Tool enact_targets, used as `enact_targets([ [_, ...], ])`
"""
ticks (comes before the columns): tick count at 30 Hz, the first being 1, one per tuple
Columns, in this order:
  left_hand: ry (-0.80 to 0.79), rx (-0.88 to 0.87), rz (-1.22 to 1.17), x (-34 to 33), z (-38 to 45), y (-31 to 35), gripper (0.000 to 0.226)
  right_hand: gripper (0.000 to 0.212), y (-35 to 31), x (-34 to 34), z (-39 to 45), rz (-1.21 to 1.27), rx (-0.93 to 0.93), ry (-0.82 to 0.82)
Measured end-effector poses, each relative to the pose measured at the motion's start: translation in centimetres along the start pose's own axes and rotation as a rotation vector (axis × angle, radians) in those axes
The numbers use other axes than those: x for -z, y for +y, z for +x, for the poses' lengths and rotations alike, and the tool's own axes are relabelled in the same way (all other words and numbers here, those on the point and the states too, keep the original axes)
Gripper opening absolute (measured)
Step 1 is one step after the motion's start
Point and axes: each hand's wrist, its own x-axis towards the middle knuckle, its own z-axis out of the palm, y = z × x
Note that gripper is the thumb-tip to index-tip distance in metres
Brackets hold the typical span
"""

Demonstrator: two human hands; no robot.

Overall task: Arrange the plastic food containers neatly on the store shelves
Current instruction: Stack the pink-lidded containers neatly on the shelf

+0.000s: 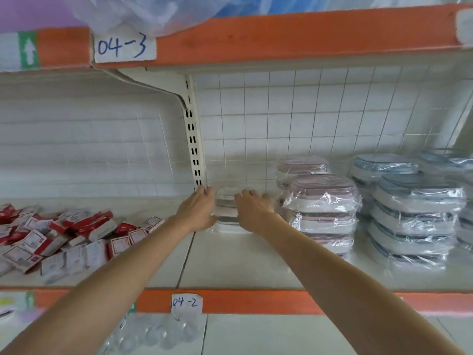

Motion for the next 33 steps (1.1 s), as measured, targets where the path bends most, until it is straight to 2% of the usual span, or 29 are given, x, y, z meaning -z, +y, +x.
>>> enact_targets([
  [2,-0.026,0.008,0.067,0.7,-1.7,0.6,0.056,0.048,-0.7,0.7,-0.4,-0.021,0.085,0.092],
  [4,-0.066,0.023,0.173,0.9,-4.3,1.0,0.049,0.045,-1.5,1.0,-1.2,-0.030,0.192,0.137],
  [7,-0.130,0.050,0.314,0.5,-8.9,1.1,0.040,0.041,-2.8,0.8,-3.0,0.005,0.321,0.092],
  [10,-0.171,0.121,0.341,0.3,-13.2,0.6,0.036,0.037,-4.3,0.6,-5.4,0.044,0.446,0.061],
  [13,-0.169,0.192,0.331,1.0,-16.1,0.2,0.032,0.040,-5.1,0.1,-7.8,0.083,0.538,0.100],
  [18,-0.113,0.130,0.320,1.2,-18.3,1.8,0.024,0.038,-4.8,-1.0,-12.0,0.201,0.521,0.128],
  [22,-0.093,0.110,0.193,-1.1,-19.4,4.7,0.026,0.032,-3.3,-2.7,-15.5,0.202,0.458,0.097],
  [26,-0.221,0.047,0.177,-5.0,-22.5,7.1,0.037,0.032,-1.5,-5.4,-20.1,0.208,0.410,-0.011],
  [29,-0.315,0.059,0.131,-7.6,-25.0,8.1,0.042,0.037,-0.5,-8.2,-23.8,0.167,0.391,-0.170],
  [33,-0.338,0.061,0.050,-9.5,-26.4,10.3,0.044,0.045,2.1,-11.2,-27.5,0.127,0.309,-0.321],
])
